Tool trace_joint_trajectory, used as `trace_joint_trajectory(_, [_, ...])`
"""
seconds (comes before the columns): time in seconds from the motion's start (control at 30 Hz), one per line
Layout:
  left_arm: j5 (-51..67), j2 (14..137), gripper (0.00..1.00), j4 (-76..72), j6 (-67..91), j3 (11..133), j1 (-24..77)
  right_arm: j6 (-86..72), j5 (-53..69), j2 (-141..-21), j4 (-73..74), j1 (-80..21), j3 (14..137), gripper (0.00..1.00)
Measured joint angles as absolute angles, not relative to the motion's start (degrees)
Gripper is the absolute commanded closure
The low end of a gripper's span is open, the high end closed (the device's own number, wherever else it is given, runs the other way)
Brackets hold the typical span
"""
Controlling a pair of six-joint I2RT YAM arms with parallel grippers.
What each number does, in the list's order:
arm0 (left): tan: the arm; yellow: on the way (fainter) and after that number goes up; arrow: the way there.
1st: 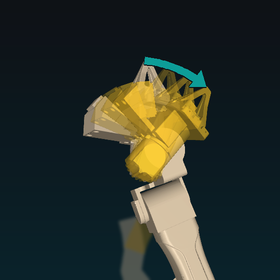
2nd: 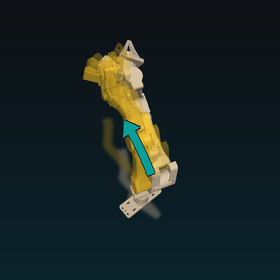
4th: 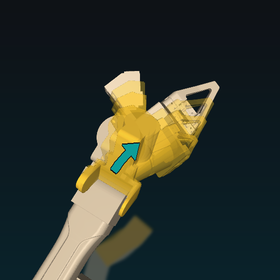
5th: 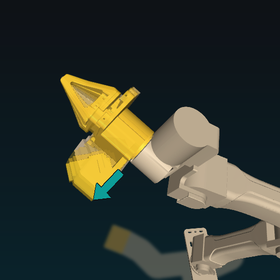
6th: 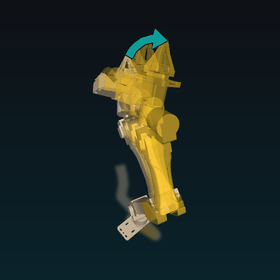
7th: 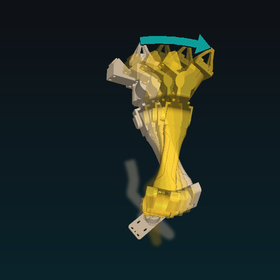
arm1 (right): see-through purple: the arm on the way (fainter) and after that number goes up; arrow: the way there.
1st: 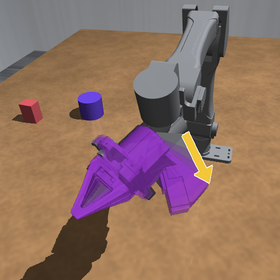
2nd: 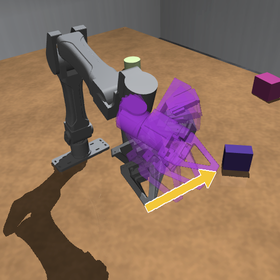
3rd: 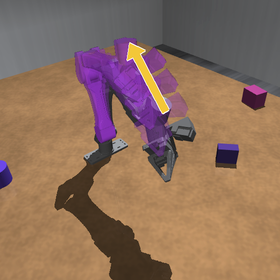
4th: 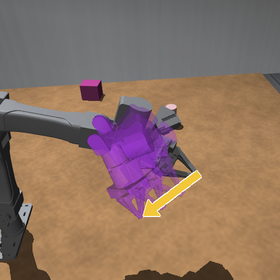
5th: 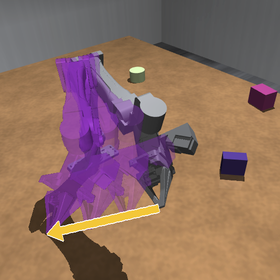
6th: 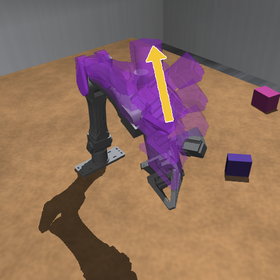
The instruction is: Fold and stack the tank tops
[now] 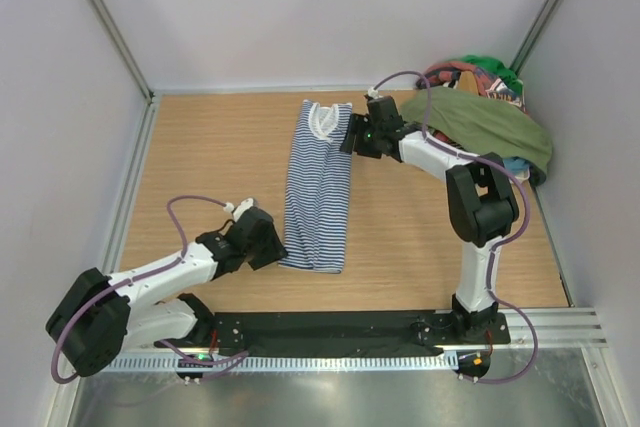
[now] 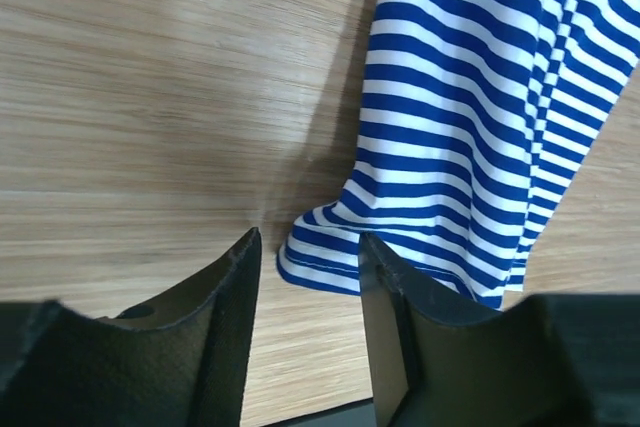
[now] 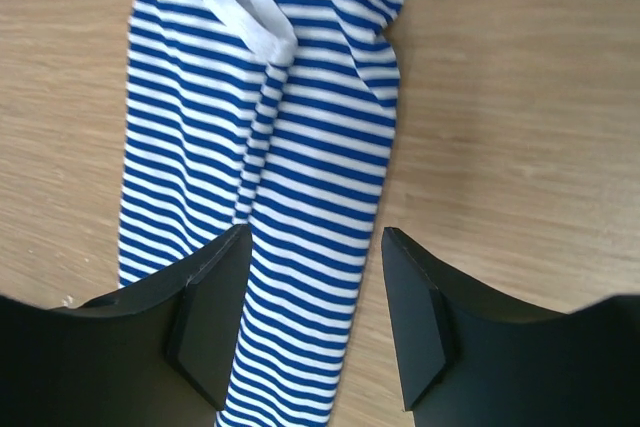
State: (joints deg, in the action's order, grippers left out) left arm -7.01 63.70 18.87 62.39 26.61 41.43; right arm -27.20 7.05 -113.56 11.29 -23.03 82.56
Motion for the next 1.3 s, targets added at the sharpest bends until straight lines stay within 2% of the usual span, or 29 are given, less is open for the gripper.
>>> trace_joint_trajectory(0.17, [-3.6,64.2,0.71,14.9,62.7,24.4,41.5,-27.8,7.3,-113.3,10.8,-23.0,77.7,0.4])
trace_joint_trajectory(0.27, [-2.4,63.9,0.92,12.9,63.2,22.7,41.6,-28.2,7.8,-113.7,10.6,-23.0,76.8,0.42])
trace_joint_trajectory(0.37, [-1.8,63.1,1.0,11.4,64.1,21.1,42.2,-28.6,8.3,-114.4,9.4,-23.0,76.8,0.43])
trace_joint_trajectory(0.67, [-1.9,61.6,1.0,9.8,67.5,19.3,48.4,-29.5,9.8,-117.0,4.4,-23.1,75.6,0.55])
trace_joint_trajectory(0.77, [-2.3,61.6,1.0,9.8,68.9,19.2,50.8,-29.7,10.1,-117.5,3.6,-23.1,75.6,0.71])
trace_joint_trajectory(0.8, [-2.4,61.6,1.0,9.8,69.1,19.2,51.5,-29.8,10.1,-117.8,3.4,-23.1,75.6,0.81])
trace_joint_trajectory(0.87, [-2.6,61.6,1.0,9.8,69.9,19.2,52.4,-29.7,9.8,-118.1,3.2,-23.1,75.6,0.89])
trace_joint_trajectory(0.93, [-3.0,61.6,0.97,9.8,70.3,19.2,52.9,-29.9,9.8,-118.5,3.1,-23.1,75.7,0.89])
trace_joint_trajectory(0.97, [-3.0,61.6,0.92,9.8,70.5,19.2,53.0,-29.8,9.7,-118.5,3.1,-23.1,75.9,0.86])
trace_joint_trajectory(1.0, [-3.1,61.5,0.9,9.8,70.6,19.1,53.0,-29.8,9.6,-118.6,3.1,-23.1,75.9,0.76])
trace_joint_trajectory(1.03, [-3.2,61.3,0.87,9.8,70.8,19.0,53.1,-30.0,9.6,-118.6,3.0,-23.1,75.9,0.7])
trace_joint_trajectory(1.1, [-3.7,60.1,0.76,10.5,71.0,18.7,53.1,-29.9,9.2,-118.5,2.3,-23.2,76.0,0.59])
trace_joint_trajectory(1.13, [-4.0,59.2,0.73,11.3,71.2,18.6,53.2,-29.9,9.1,-118.4,1.9,-23.2,76.0,0.57])
trace_joint_trajectory(1.17, [-4.4,58.2,0.65,12.1,71.2,18.6,53.2,-29.6,8.8,-118.1,1.7,-23.4,75.9,0.56])
trace_joint_trajectory(1.3, [-6.4,54.9,0.6,16.1,70.9,18.6,53.2,-28.5,6.3,-115.6,2.5,-24.3,73.7,0.52])
